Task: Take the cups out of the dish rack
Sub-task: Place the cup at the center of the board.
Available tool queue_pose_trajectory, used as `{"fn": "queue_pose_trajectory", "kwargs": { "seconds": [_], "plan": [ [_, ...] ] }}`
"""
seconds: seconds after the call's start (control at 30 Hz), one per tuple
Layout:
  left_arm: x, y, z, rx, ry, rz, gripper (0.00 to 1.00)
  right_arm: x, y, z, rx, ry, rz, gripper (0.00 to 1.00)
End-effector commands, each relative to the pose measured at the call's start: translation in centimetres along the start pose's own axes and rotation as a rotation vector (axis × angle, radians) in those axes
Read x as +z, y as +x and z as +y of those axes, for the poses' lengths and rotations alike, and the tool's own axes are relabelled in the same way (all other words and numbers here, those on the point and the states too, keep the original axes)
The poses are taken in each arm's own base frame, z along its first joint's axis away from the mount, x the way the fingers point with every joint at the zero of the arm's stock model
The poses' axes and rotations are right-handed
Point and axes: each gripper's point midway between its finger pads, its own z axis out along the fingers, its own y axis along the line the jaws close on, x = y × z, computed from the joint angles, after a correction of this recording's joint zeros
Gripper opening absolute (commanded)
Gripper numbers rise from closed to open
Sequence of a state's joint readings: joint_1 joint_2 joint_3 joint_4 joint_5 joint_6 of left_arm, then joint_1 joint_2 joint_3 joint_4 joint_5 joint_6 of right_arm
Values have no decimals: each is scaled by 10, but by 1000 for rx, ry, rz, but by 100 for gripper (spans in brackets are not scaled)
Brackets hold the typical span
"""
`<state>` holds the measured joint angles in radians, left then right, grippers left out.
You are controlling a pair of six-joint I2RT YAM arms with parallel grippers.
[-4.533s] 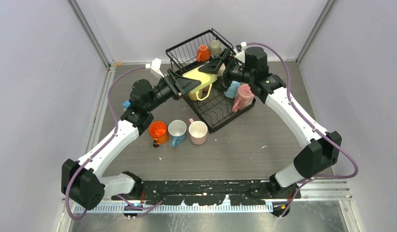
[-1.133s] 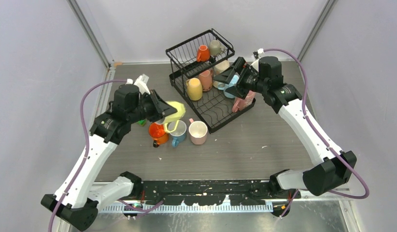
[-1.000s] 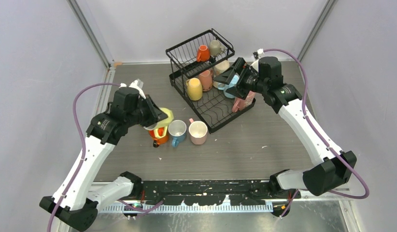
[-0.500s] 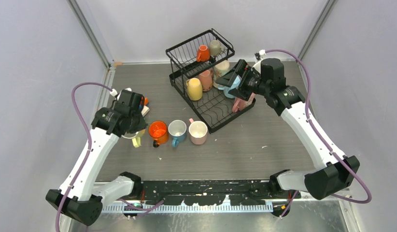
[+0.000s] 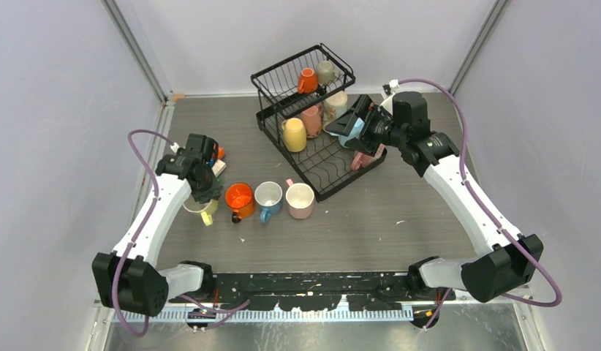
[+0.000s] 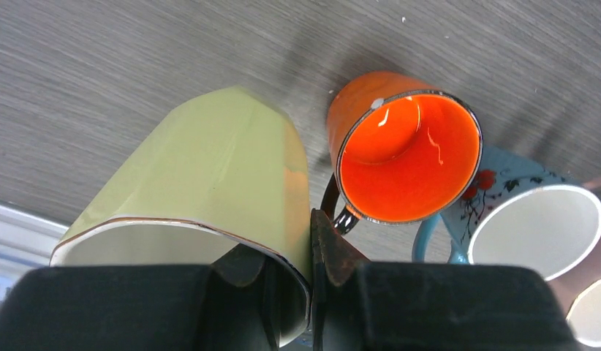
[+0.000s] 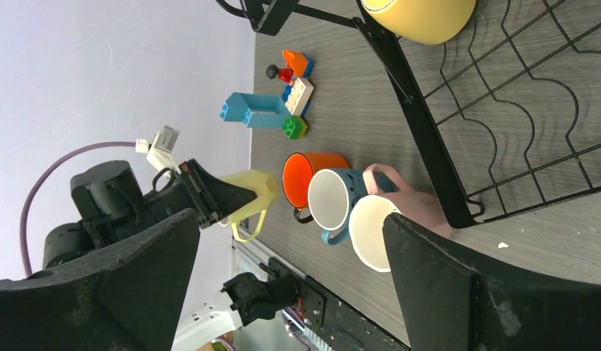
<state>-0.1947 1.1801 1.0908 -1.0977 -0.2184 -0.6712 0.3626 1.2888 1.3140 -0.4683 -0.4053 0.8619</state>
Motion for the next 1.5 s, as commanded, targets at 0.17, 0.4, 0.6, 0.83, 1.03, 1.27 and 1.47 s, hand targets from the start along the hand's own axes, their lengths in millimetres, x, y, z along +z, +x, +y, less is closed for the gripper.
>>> {"fn": "queue_pose_trajectory", "kwargs": {
  "seconds": [0.17,0.4,0.6,0.83,1.03,1.27,1.47],
  "plan": [
    [33,-19,-10,-98,57,4,0,-5,-3,11,-46,-54,-17,100],
    [56,-13,-11,-143,59,63,0,-4,-3,10,-47,-54,-12,100],
    [67,-9,-5,-166,41,80,0,-3,-3,10,-45,-52,-11,100],
    [78,-4,-6,-177,42,101,0,-1,-3,8,-43,-47,-6,100],
    [75,-9,-5,-173,42,79,15,-1,-3,7,-42,-42,-11,100],
    [65,-16,-9,-169,71,55,33,0,-3,7,-38,-40,-9,100],
    [52,-25,-12,-171,99,23,38,1,-4,6,-33,-37,-11,100]
  ]
}}
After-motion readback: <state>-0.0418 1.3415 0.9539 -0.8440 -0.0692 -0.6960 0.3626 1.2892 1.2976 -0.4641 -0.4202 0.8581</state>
